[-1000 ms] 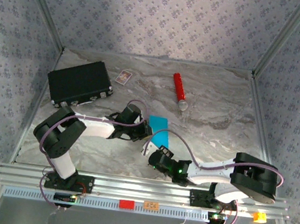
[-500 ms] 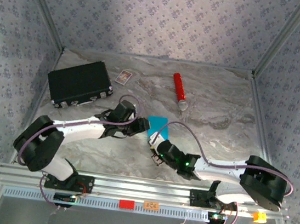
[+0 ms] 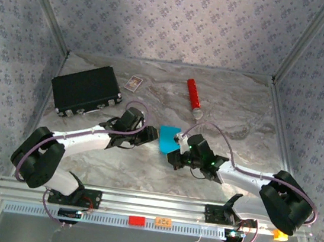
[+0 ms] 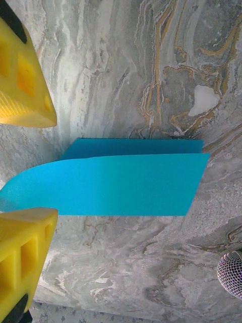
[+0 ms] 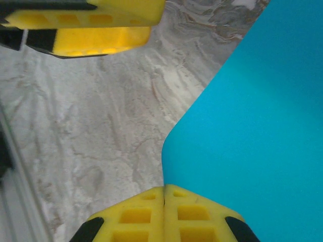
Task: Fold a paper plane with a square sheet of paper (pick it up from the middle)
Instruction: Third fold the triangle at the center of the table.
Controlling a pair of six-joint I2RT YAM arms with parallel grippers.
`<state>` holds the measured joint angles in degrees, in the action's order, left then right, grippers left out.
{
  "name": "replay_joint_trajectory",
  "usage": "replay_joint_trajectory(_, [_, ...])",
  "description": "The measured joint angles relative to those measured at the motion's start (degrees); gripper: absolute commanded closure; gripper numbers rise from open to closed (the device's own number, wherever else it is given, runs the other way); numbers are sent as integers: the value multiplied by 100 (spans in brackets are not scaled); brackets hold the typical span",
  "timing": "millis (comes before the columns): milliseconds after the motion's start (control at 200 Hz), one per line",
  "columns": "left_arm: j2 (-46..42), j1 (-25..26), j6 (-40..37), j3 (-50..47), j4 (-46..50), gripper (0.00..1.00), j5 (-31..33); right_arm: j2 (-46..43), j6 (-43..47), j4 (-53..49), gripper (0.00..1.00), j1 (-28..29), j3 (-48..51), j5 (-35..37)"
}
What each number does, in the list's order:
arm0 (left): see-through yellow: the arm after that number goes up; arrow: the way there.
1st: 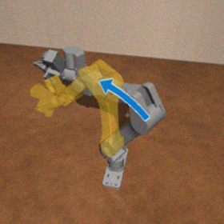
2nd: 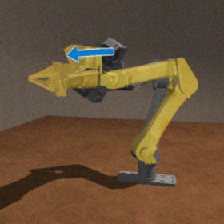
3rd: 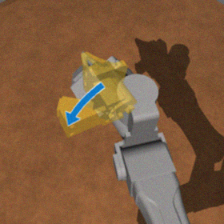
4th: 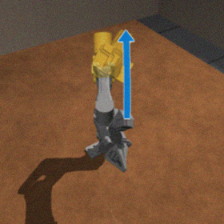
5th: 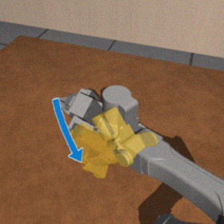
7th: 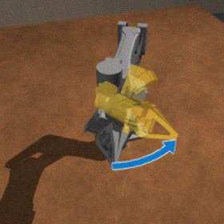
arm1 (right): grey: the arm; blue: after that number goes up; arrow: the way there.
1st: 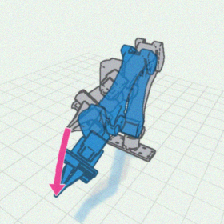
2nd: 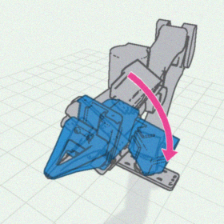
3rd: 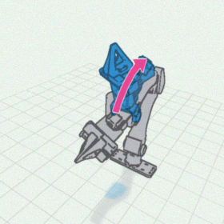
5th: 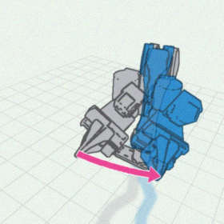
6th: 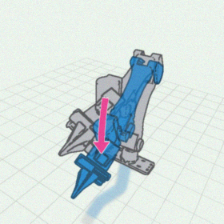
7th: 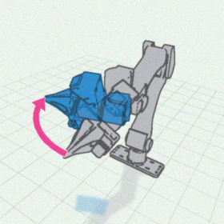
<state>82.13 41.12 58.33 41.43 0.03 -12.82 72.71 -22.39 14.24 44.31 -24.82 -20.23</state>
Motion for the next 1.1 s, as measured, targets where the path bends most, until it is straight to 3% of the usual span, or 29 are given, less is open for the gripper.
replay_joint_trajectory(255, [52,-26,-114,114,-2,65,-153,61,-201,-33,100,-138,-11,-1058])
replay_joint_trajectory(350, [225,-26,-205,280,-17,73,-289,111,-210,-31,100,-138,-11,-1246])
replay_joint_trajectory(420, [426,-26,-289,435,-22,81,-400,170,-223,-28,100,-138,-11,-1311])
replay_joint_trajectory(665, [1095,-26,-413,844,-142,87,-713,378,-223,-31,100,-138,-11,-1379])
replay_joint_trajectory(1099, [2234,-26,-540,1145,-326,90,-1040,446,-223,-28,100,-138,-11,-1410])
